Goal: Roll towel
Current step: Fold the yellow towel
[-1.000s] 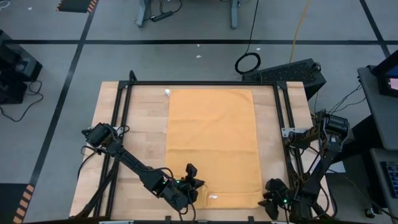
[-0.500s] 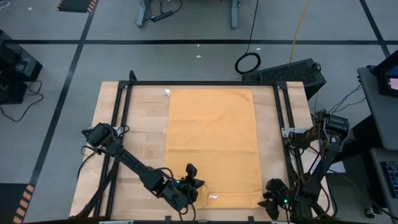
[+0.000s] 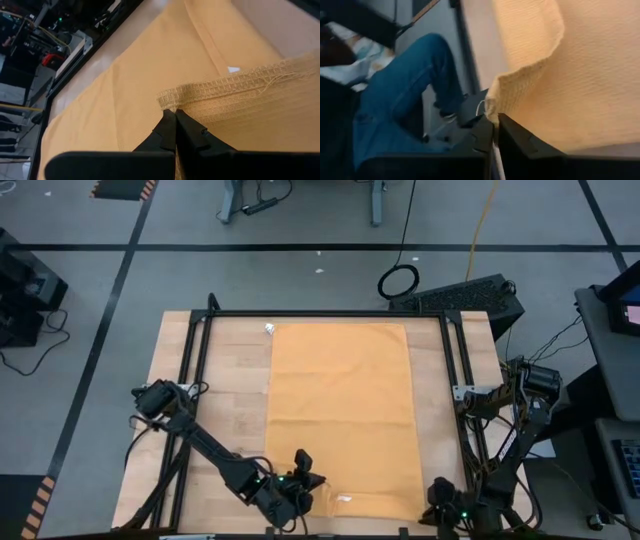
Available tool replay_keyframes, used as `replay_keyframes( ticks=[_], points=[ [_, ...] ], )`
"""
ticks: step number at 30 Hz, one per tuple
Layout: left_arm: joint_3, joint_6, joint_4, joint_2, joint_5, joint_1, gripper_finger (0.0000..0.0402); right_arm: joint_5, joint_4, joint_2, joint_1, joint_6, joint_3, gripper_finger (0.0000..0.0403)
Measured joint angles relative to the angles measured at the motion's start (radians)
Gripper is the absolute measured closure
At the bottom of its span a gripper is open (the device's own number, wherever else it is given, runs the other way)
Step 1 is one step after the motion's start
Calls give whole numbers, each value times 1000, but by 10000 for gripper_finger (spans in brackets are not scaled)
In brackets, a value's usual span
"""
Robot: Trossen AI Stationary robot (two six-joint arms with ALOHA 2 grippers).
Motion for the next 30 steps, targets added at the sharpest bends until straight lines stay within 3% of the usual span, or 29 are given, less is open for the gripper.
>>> replay_keyframes(
  ticks=[10,18,23,30],
  points=[
    [0,-9,0,0,-3,-75,401,-138,65,-1,0,2,0,372],
    [0,-62,22,0,16,-106,401,-296,110,-4,0,63,0,292],
    [0,-63,24,0,28,-117,394,-271,100,-20,-2,141,0,255],
    [0,-114,23,0,28,-114,384,-195,19,-21,-35,107,0,248]
  ],
)
